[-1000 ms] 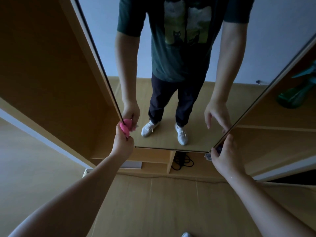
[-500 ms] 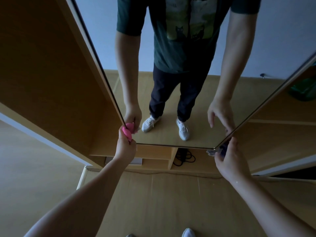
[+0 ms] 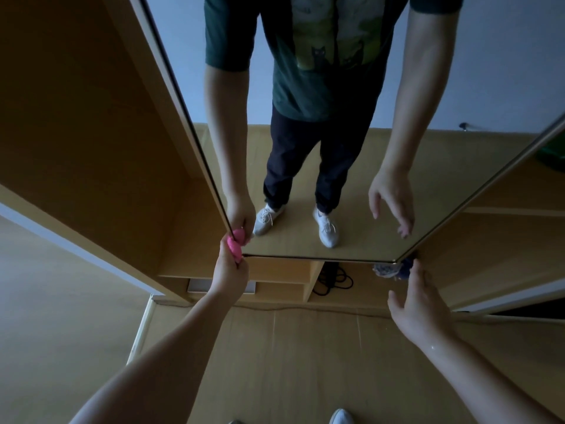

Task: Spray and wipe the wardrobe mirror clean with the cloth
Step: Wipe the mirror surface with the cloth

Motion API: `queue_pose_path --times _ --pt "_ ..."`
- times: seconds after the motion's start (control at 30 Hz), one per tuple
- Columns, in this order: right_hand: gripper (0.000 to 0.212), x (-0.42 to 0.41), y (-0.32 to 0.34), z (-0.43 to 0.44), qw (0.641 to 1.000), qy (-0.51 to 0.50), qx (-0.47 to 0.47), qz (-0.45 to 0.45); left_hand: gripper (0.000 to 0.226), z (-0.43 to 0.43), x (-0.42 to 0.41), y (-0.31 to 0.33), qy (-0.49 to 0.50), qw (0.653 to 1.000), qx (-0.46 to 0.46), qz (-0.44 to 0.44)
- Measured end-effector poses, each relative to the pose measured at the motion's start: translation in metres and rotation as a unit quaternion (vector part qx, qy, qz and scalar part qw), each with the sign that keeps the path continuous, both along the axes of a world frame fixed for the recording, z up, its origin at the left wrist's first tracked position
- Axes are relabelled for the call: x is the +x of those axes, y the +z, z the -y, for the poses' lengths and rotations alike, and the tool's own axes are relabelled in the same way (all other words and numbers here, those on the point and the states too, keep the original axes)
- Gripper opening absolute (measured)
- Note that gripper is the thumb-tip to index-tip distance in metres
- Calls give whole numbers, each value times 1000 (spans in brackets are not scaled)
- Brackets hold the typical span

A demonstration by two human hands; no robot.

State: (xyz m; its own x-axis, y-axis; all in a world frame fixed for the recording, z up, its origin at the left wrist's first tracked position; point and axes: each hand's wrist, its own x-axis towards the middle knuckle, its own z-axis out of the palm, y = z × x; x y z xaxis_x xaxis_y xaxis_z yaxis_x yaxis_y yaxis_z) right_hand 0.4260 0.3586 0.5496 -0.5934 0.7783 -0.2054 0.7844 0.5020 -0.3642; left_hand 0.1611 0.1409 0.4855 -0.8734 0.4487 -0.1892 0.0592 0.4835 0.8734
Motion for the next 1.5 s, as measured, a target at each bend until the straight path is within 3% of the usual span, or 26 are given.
queue_pose_path --times 0.2,0.37,0.47,0.63,0.77,0.9,0.97,1.03,1.1,1.23,1.33,1.43,1.5 --pt "67 -3 -8 21 999 47 -14 -4 66 20 12 -2 13 1000 -15 -17" --pt "44 -20 -12 55 983 79 -153 -64 60 49 33 9 6 999 -44 -20" --pt "42 -41 -18 82 957 71 -258 -111 54 60 52 20 -35 998 -37 -43" --pt "52 -82 -14 127 880 28 -442 -171 50 58 82 38 -124 989 -8 -84" --pt "53 -105 -14 147 832 -13 -512 -214 48 56 95 42 -149 989 4 -18" --pt "29 -113 -19 155 810 -31 -529 -252 42 58 94 45 -112 992 23 51" --pt "35 -113 -23 155 798 -7 -547 -253 39 59 89 47 -103 991 25 85" --pt "54 -112 -28 153 787 34 -566 -245 37 60 82 48 -111 987 15 113" --pt "69 -111 -33 152 791 46 -558 -247 37 62 76 50 -124 982 2 141" --pt "49 -111 -39 156 804 -13 -523 -283 36 65 66 55 -169 968 23 182" --pt "37 -117 -42 160 825 -73 -479 -290 33 65 59 61 -176 981 -2 85" --pt "29 -130 -49 160 873 -133 -398 -250 41 65 41 66 -101 993 -59 -30" --pt "25 -146 -56 156 876 -204 -366 -240 45 58 24 70 -73 994 -61 -60"
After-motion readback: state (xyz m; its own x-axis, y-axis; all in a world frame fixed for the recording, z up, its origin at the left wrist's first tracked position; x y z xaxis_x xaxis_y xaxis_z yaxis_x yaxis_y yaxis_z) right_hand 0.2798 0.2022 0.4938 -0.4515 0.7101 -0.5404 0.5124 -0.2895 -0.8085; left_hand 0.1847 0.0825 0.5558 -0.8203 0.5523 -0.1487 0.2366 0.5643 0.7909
